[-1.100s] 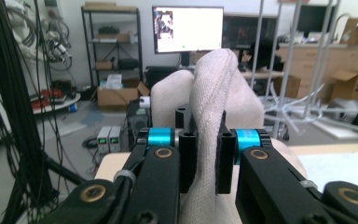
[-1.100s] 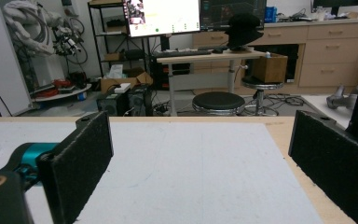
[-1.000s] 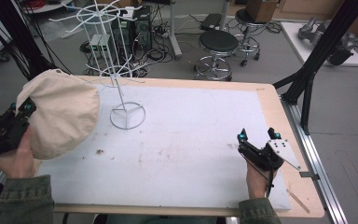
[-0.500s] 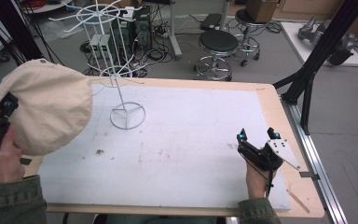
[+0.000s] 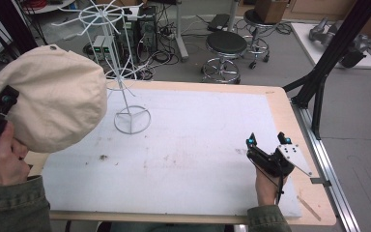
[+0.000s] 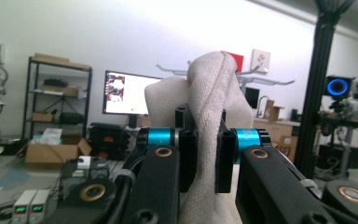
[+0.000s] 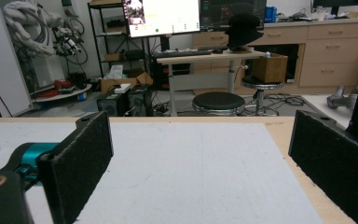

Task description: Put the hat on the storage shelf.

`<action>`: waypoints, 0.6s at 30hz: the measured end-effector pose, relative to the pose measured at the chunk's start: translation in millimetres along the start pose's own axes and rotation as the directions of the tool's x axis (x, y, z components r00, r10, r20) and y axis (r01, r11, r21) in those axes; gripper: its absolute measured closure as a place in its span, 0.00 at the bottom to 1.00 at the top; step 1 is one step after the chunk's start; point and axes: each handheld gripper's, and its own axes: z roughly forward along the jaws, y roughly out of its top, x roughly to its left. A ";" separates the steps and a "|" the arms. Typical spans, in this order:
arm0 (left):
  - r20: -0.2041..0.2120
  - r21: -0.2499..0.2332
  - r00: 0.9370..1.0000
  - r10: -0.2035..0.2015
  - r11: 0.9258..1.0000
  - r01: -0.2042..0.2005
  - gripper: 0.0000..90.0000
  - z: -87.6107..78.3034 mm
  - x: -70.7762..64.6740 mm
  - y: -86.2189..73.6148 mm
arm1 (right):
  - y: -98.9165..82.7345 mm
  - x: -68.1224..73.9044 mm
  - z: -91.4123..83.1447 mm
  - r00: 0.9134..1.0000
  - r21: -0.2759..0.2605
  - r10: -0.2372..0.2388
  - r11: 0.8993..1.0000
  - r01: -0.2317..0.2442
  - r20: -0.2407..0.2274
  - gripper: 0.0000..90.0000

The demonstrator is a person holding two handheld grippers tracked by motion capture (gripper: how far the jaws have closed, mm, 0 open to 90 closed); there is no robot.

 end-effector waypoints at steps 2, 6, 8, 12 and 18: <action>0.007 -0.011 1.000 0.005 1.000 -0.005 0.93 -0.4 -1.6 2.1 | -0.1 0.2 0.1 1.000 0.000 0.001 1.000 -0.001 0.000 0.06; 0.034 -0.031 0.999 -0.006 0.999 0.007 0.93 -1.3 -3.5 5.5 | -0.1 0.2 0.2 1.000 0.000 0.001 1.000 -0.001 0.001 0.06; 0.052 -0.037 0.999 -0.014 0.999 0.016 0.93 -1.1 -4.2 7.2 | -0.2 0.2 0.3 1.000 0.000 -0.003 1.000 0.003 0.002 0.06; 0.071 -0.054 0.997 -0.007 0.998 0.011 0.93 0.0 -8.6 10.1 | -0.1 0.2 0.3 1.000 -0.001 -0.003 1.000 0.003 0.001 0.06; 0.098 -0.081 0.995 0.018 0.997 -0.010 0.93 3.7 -15.4 16.0 | -0.2 0.2 0.4 1.000 0.000 -0.003 1.000 0.003 0.000 0.06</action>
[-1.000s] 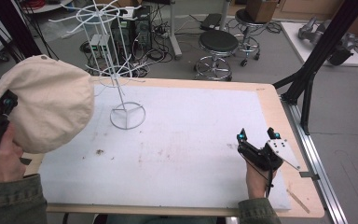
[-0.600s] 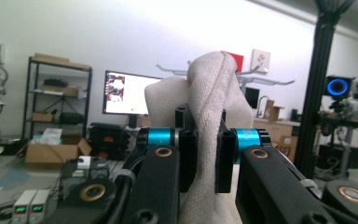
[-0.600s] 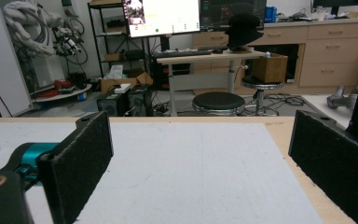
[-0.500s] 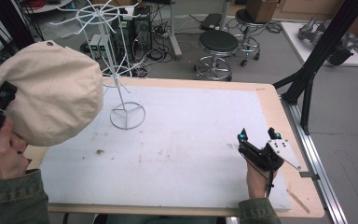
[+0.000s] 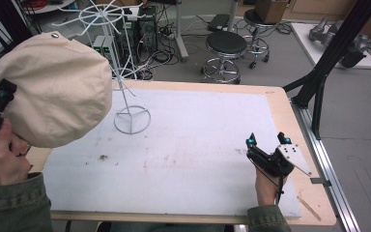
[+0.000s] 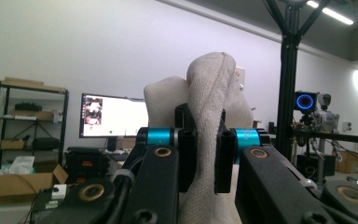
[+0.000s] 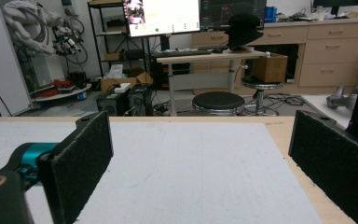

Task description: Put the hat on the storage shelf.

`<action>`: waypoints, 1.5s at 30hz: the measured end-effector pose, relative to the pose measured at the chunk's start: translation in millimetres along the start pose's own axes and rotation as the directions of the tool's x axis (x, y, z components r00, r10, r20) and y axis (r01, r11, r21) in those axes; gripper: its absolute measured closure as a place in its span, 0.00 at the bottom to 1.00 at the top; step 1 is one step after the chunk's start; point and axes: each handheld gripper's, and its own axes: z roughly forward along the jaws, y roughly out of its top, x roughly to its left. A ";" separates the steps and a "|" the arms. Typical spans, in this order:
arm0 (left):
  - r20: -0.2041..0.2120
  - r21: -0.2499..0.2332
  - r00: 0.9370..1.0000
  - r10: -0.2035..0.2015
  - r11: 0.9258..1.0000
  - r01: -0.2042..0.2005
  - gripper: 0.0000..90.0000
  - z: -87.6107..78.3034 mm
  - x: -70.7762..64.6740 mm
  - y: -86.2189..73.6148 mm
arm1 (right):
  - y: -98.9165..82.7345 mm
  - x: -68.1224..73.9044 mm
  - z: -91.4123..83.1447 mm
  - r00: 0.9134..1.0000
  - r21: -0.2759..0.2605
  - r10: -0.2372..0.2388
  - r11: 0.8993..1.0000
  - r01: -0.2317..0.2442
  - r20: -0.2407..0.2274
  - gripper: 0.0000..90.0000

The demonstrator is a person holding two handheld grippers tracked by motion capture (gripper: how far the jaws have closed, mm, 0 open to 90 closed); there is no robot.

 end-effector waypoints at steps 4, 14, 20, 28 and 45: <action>0.020 -0.023 1.000 0.010 1.000 -0.010 0.93 1.7 -4.3 5.0 | 0.1 -0.5 -0.1 1.000 0.000 0.004 1.000 -0.004 0.002 0.06; 0.066 -0.076 0.998 -0.004 0.997 0.009 0.93 11.2 -9.2 16.4 | 0.2 -0.2 -0.6 1.000 0.000 0.001 1.000 -0.001 0.000 0.06; 0.085 -0.114 0.996 0.012 0.994 -0.003 0.93 10.3 -15.3 25.4 | -0.6 -0.9 0.3 1.000 0.005 0.002 1.000 -0.002 0.000 0.06; 0.112 -0.172 0.994 0.011 0.985 0.009 0.93 10.1 -18.4 42.9 | -0.6 -0.2 0.5 1.000 0.005 0.005 1.000 -0.005 -0.002 0.06; 0.132 -0.236 0.991 0.022 0.972 0.010 0.93 33.7 -19.9 51.3 | -0.6 -1.5 0.2 1.000 0.003 0.003 1.000 -0.003 0.001 0.06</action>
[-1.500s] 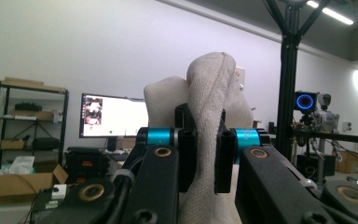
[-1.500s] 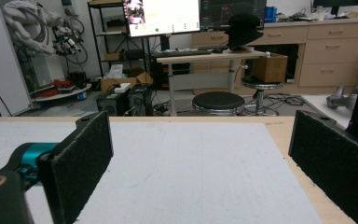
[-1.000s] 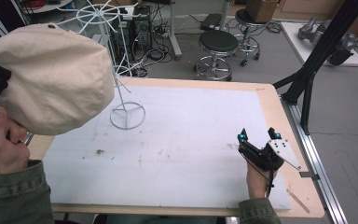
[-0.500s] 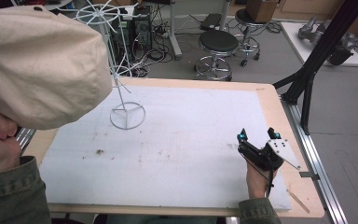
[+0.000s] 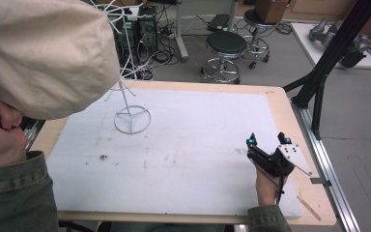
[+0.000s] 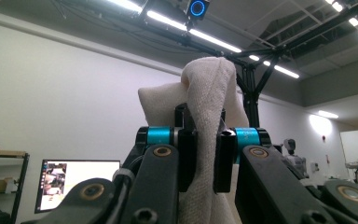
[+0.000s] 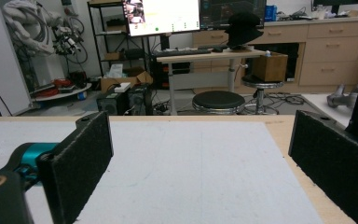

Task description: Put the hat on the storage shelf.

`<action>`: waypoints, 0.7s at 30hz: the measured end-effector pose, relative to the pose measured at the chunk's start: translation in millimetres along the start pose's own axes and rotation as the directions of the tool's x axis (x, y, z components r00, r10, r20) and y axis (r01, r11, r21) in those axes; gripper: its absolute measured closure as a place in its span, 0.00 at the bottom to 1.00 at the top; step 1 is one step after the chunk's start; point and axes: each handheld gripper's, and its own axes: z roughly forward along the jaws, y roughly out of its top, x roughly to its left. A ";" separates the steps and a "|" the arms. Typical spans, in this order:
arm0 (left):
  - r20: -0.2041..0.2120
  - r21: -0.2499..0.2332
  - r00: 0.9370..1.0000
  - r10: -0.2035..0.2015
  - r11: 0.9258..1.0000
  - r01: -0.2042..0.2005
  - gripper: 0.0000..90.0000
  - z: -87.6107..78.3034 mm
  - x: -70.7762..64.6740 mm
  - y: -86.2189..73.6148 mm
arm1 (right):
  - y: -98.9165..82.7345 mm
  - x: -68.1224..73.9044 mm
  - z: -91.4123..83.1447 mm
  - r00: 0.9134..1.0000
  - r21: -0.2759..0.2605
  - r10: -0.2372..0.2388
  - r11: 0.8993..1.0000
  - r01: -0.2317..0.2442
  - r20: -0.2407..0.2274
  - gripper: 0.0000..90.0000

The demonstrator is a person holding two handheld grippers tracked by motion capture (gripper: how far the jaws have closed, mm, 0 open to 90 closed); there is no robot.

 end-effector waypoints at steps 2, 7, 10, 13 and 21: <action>0.006 -0.008 1.000 -0.004 1.000 0.004 0.93 2.6 1.3 0.3 | 0.2 0.2 -0.2 1.000 -0.001 0.006 1.000 -0.006 0.000 0.06; 0.008 -0.022 1.000 -0.014 1.000 0.014 0.93 9.7 3.9 2.1 | 0.2 -0.4 -0.3 1.000 -0.001 0.004 1.000 -0.004 -0.002 0.06; 0.013 -0.024 1.000 -0.005 1.000 0.005 0.93 15.4 4.7 2.9 | 0.1 -0.5 -0.2 1.000 -0.001 0.003 1.000 -0.003 -0.002 0.06; 0.015 -0.023 1.000 -0.009 1.000 0.009 0.93 20.0 6.4 2.0 | 0.2 -0.7 -0.2 1.000 -0.004 0.001 1.000 -0.001 -0.001 0.06; 0.016 -0.012 0.999 -0.047 0.999 0.047 0.93 33.2 20.3 -11.5 | 0.2 -0.7 -0.5 1.000 0.000 0.004 1.000 -0.004 -0.002 0.06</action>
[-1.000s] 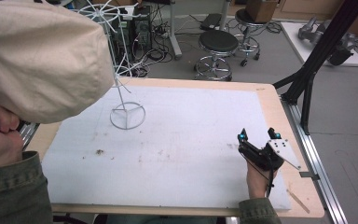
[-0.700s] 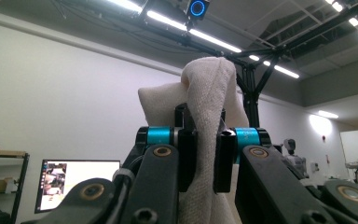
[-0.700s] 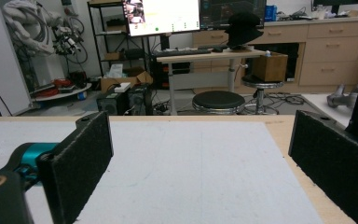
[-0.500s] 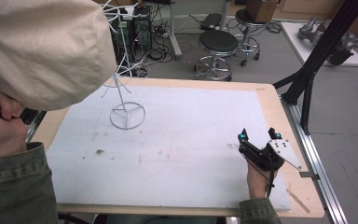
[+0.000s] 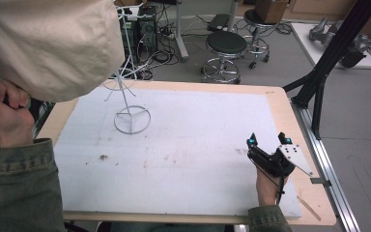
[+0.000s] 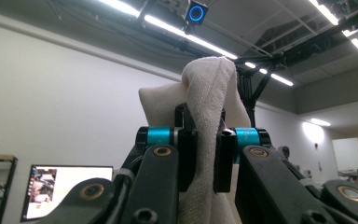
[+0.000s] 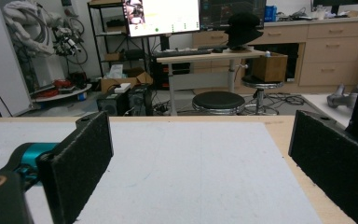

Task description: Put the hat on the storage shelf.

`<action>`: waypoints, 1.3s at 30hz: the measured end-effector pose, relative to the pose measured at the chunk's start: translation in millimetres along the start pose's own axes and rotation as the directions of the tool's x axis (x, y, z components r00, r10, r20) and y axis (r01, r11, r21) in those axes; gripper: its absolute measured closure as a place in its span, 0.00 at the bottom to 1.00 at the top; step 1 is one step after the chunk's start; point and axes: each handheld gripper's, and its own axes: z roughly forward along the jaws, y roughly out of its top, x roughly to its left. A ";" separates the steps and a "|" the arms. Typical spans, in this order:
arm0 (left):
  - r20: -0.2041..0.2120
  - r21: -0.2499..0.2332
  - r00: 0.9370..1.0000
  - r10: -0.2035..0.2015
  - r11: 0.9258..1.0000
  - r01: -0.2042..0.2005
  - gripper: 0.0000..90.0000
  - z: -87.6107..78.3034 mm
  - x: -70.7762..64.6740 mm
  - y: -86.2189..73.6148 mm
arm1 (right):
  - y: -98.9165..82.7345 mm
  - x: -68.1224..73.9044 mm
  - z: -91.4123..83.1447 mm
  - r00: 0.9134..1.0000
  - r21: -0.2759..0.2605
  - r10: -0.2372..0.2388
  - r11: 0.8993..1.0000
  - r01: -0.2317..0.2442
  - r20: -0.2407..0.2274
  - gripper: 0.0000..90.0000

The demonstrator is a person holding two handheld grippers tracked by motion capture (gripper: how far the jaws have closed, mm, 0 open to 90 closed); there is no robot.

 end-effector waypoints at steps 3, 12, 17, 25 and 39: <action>-0.011 0.031 1.000 -0.022 0.999 0.023 0.93 -0.5 6.6 -9.5 | 0.3 -0.2 -0.5 1.000 -0.006 -0.001 1.000 0.001 -0.001 0.06; -0.028 0.071 0.993 -0.118 0.990 0.120 0.93 -8.8 27.9 -34.3 | 0.0 0.0 -0.5 1.000 0.002 -0.004 1.000 0.004 -0.001 0.06; -0.019 0.079 0.983 -0.184 0.980 0.185 0.93 -14.4 36.6 -44.6 | -0.1 0.7 -0.3 1.000 -0.001 -0.002 1.000 0.002 0.000 0.06; -0.017 0.130 0.980 -0.199 0.971 0.199 0.93 -24.2 40.8 -63.2 | -0.3 1.1 -0.1 1.000 0.000 -0.009 1.000 0.009 -0.002 0.06; -0.081 0.154 0.966 -0.247 0.954 0.257 0.93 -46.4 56.1 -98.5 | -0.1 0.7 -0.7 1.000 -0.001 -0.013 1.000 0.013 0.000 0.06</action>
